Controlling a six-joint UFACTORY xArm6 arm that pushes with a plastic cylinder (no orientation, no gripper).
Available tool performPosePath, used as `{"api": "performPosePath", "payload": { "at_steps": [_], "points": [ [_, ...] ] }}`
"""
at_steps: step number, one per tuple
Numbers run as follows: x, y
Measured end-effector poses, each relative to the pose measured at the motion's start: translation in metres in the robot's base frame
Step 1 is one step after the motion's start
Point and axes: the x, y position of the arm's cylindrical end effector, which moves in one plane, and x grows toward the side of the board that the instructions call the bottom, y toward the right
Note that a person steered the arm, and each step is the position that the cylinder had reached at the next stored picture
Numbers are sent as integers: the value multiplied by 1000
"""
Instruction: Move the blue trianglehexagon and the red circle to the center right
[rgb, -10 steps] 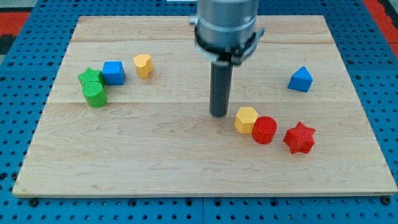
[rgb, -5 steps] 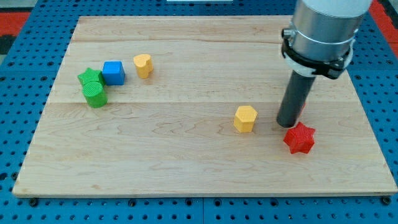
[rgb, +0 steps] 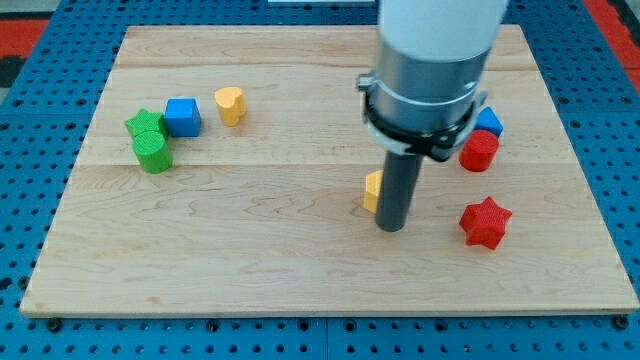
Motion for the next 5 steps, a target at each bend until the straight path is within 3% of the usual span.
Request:
{"api": "performPosePath", "payload": {
  "at_steps": [2,3,5],
  "points": [
    [-96,-4],
    [-111,-4],
    [-125,109]
  ]
}}
